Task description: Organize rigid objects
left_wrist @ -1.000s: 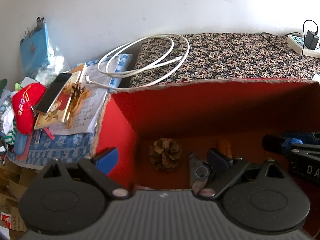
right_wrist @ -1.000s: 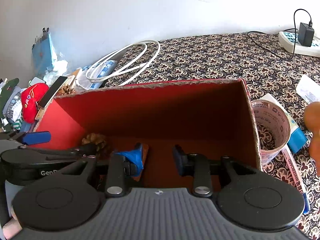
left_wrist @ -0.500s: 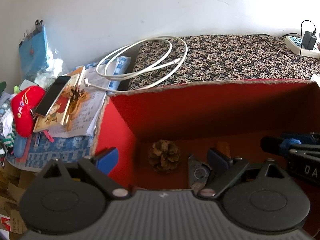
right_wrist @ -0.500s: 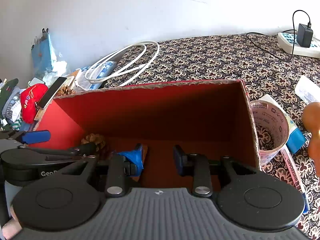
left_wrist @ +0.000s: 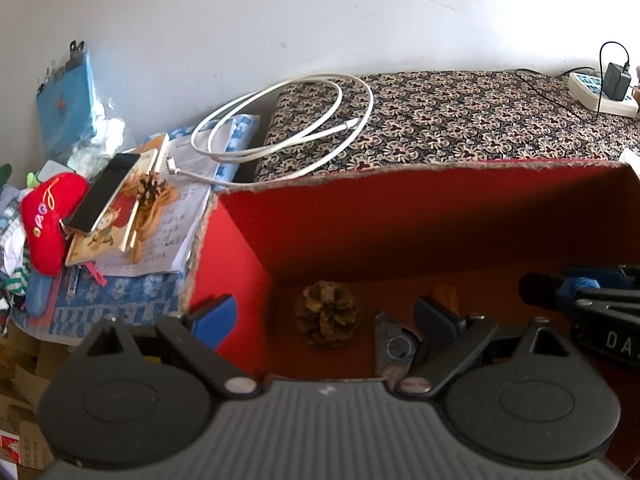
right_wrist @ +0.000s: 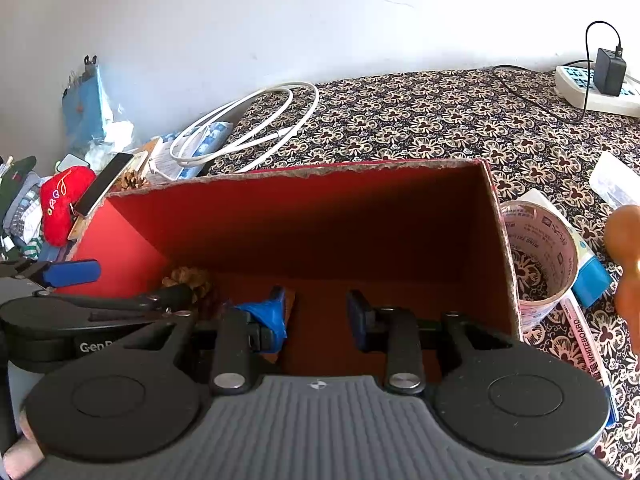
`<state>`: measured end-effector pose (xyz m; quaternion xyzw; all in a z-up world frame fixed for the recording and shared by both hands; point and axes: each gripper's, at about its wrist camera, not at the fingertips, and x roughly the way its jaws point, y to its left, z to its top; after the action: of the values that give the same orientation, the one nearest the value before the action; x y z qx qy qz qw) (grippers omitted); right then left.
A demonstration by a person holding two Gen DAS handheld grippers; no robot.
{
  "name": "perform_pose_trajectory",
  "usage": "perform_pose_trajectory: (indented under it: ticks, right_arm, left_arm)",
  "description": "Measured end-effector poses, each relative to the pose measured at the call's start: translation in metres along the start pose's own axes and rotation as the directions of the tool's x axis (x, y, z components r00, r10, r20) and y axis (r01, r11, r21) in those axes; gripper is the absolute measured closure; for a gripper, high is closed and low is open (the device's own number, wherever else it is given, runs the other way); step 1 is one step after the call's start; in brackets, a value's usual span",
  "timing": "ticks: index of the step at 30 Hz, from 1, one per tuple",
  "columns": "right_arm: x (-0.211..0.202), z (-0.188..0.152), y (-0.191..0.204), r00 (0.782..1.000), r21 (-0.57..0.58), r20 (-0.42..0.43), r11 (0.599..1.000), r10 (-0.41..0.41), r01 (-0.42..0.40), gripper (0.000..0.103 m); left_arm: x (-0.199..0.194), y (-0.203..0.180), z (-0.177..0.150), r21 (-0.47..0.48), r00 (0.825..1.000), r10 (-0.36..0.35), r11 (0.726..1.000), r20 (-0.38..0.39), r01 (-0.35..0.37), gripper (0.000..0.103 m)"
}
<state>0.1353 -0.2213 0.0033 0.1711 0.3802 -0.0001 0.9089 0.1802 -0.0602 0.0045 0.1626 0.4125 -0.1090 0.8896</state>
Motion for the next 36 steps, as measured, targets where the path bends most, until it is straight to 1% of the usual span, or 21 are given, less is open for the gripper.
perform_pose_trajectory:
  ticks: [8, 17, 36]
  right_arm:
    - [-0.0003, -0.0002, 0.0004, 1.000, 0.001, 0.001, 1.000, -0.001, 0.001, 0.087]
    - [-0.0001, -0.0003, 0.0006, 1.000, 0.000, 0.001, 1.000, 0.001, -0.001, 0.087]
    - [0.0006, -0.0001, 0.0004, 1.000, 0.001, 0.001, 1.000, 0.001, -0.001, 0.087]
  left_arm:
    - [0.0002, -0.0014, 0.0007, 0.009, 1.000, 0.002, 1.000, 0.002, -0.002, 0.008]
    - [-0.0002, -0.0001, -0.0001, -0.001, 1.000, -0.002, 1.000, 0.001, 0.002, 0.008]
    - [-0.0023, -0.0019, -0.0008, 0.024, 1.000, -0.018, 1.000, 0.014, 0.018, 0.008]
